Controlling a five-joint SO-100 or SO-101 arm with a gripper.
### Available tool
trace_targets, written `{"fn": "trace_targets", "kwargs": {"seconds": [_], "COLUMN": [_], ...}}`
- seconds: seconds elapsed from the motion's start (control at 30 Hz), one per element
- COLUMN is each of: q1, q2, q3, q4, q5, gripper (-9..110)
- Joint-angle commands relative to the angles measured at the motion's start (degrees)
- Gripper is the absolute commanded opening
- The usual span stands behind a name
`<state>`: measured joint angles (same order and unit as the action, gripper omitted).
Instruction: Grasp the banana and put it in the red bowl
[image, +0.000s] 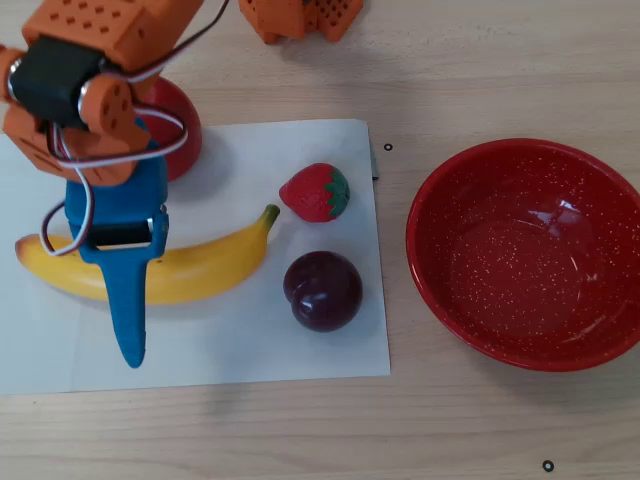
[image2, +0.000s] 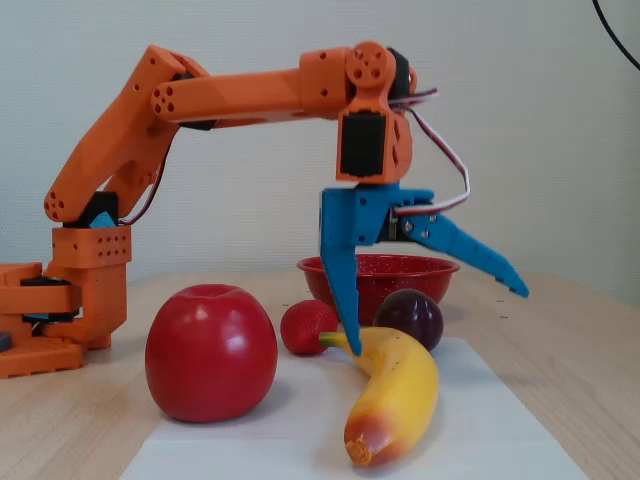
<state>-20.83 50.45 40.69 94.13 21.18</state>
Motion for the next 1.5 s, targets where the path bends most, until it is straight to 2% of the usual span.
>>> {"fn": "trace_targets", "kwargs": {"seconds": [0.0, 0.9, 1.3, 1.47], "q1": [-2.0, -1.7, -2.4, -2.8], "q2": [3.8, -8.2, -8.8, -8.7], "q3": [-5.3, -13.4, -15.8, -16.0], "q4": [-0.9, -2.5, 1.7, 2.4], "q5": [1.8, 1.3, 2.4, 3.3], "gripper": [72, 70, 52, 39]}}
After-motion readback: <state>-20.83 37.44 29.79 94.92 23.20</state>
